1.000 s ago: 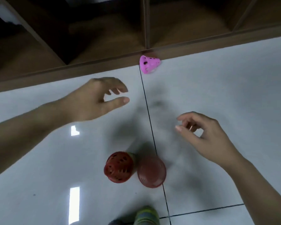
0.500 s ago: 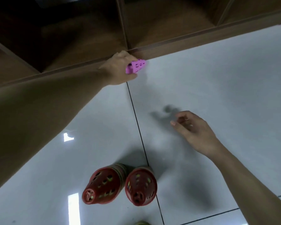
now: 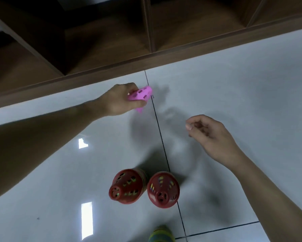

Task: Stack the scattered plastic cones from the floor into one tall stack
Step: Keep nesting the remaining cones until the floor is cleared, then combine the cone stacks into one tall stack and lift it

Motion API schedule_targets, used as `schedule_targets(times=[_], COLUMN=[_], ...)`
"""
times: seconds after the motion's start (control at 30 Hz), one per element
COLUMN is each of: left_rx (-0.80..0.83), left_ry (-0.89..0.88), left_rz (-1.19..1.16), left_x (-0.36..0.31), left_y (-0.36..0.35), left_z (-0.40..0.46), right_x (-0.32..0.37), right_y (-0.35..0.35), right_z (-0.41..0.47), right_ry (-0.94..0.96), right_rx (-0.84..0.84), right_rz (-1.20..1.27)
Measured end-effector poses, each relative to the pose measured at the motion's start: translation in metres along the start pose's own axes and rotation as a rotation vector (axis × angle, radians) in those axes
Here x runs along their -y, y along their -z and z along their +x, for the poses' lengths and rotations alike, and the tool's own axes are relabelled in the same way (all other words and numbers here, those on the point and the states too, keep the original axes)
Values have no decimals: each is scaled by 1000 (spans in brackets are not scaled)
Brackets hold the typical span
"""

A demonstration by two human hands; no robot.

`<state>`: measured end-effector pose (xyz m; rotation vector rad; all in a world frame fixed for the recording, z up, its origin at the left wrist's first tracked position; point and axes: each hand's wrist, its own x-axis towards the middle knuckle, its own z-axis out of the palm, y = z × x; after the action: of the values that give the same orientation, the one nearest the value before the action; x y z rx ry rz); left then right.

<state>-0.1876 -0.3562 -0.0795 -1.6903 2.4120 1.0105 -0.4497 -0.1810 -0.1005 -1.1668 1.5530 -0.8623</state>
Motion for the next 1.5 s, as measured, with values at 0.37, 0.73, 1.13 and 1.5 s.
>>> schedule_targets(times=[0.37, 0.73, 1.13, 1.5], left_rx=[-232, -170, -86, -106], left_ry=[-94, -182, -83, -29], left_rz=[-776, -583, -432, -507], left_x=[-18, -11, 44, 52], left_y=[3, -87, -118, -155], left_z=[-209, -248, -246, -230], right_x=[32, 56, 96, 106], right_y=[-19, -39, -68, -113], right_z=[-39, -94, -106, -68], right_ry=[141, 215, 265, 184], right_rx=[40, 156, 338, 645], right_rz=[33, -26, -425, -731])
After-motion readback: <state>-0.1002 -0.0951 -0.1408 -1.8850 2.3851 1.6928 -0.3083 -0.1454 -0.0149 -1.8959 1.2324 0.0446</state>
